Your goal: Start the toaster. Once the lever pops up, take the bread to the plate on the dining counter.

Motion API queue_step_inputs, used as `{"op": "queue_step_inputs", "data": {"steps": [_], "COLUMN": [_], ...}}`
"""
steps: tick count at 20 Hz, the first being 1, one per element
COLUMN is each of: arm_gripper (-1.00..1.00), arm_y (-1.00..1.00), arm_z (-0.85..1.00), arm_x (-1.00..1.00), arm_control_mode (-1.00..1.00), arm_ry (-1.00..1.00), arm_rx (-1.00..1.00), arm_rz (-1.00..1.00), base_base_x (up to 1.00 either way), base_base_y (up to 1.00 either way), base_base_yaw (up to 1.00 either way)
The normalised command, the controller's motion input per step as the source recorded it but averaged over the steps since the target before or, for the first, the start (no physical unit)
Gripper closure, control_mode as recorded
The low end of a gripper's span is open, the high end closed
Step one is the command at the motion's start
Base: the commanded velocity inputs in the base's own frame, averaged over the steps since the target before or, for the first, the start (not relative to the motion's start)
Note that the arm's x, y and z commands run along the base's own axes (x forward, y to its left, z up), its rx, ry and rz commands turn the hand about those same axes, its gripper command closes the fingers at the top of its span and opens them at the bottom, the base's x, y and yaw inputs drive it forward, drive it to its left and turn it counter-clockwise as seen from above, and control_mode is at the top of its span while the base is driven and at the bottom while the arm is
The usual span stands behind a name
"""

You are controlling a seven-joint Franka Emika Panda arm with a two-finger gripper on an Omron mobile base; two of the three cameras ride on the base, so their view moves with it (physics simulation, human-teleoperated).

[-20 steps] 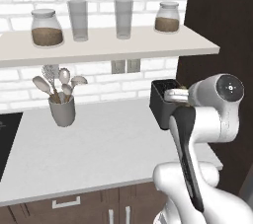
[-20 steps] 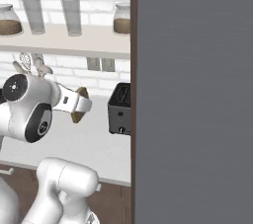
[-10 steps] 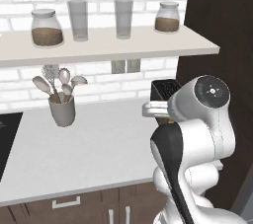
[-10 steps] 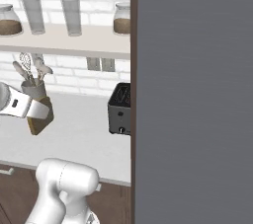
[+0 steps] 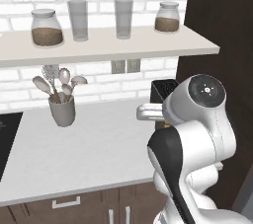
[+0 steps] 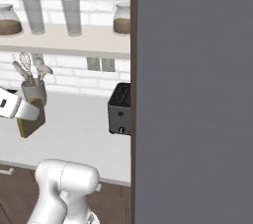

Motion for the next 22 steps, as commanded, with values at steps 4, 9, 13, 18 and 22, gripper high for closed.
{"op": "queue_step_inputs", "data": {"steps": [4, 9, 13, 18, 22], "arm_gripper": [1.0, 1.0, 1.0, 1.0, 1.0], "arm_y": [0.0, 0.0, 0.0, 0.0, 0.0], "arm_z": [0.0, 0.0, 0.0, 0.0, 0.0], "arm_x": [0.0, 0.0, -0.02, 0.0, 0.0], "arm_control_mode": [-1.0, -1.0, 1.0, 1.0, 1.0], "arm_ry": [0.0, 0.0, 0.0, 0.0, 0.0], "arm_rx": [0.0, 0.0, 0.0, 0.0, 0.0], "arm_rz": [0.0, 0.0, 0.0, 0.0, 0.0], "base_base_x": [0.0, 0.0, -0.06, -0.6, -0.66], "base_base_y": [0.0, 0.0, 0.0, 0.0, 0.0], "base_base_yaw": [0.0, 0.0, 0.0, 0.4, 0.86]}}
